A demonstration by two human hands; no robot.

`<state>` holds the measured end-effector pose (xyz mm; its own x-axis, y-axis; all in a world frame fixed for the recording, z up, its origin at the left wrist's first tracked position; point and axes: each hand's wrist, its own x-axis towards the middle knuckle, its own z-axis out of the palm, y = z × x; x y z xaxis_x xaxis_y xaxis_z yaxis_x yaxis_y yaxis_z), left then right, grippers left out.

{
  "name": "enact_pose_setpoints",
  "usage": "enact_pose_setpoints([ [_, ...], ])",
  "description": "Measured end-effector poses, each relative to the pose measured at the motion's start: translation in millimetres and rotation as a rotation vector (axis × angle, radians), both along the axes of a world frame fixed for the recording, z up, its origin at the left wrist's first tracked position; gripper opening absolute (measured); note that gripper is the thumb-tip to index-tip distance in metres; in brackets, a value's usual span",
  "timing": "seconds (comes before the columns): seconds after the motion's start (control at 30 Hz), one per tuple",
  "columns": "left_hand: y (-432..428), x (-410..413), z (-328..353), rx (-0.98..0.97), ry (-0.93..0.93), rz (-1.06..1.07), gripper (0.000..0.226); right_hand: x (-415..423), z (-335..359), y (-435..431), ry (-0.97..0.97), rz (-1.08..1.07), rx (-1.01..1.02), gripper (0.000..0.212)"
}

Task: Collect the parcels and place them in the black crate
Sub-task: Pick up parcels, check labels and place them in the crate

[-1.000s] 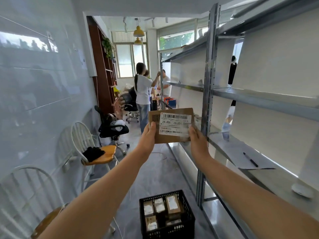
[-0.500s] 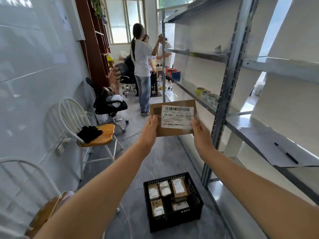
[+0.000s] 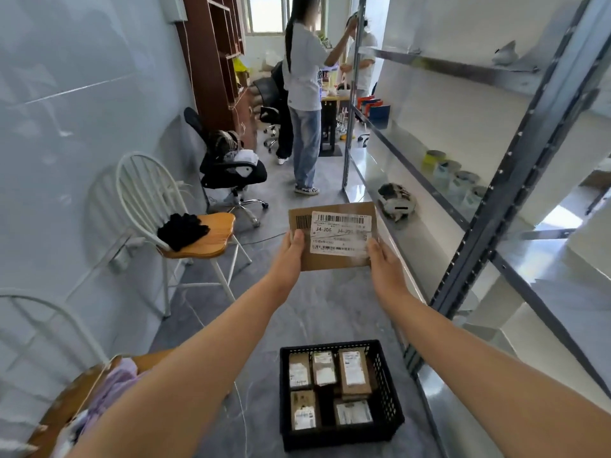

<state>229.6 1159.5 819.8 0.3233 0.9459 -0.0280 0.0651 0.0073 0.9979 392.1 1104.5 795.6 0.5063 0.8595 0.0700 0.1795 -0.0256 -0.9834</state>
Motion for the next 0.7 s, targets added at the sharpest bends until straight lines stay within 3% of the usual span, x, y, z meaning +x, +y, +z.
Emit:
enact_pose_setpoints([
  [0.43,94.2,44.5,-105.9,-0.195,0.083,-0.102,0.039,45.9,-95.3,73.4,0.087,-0.044,-0.176,0.022],
  [0.6,107.5,53.4,-205.8,-0.332,0.119,-0.129,0.038,50.5,-189.4,72.3,0.130,-0.018,-0.323,0.022],
  [0.7,98.1,60.5,-294.1,-0.495,0.157,-0.125,0.053,60.6,-269.8,64.8,0.134,-0.030,-0.408,0.020],
])
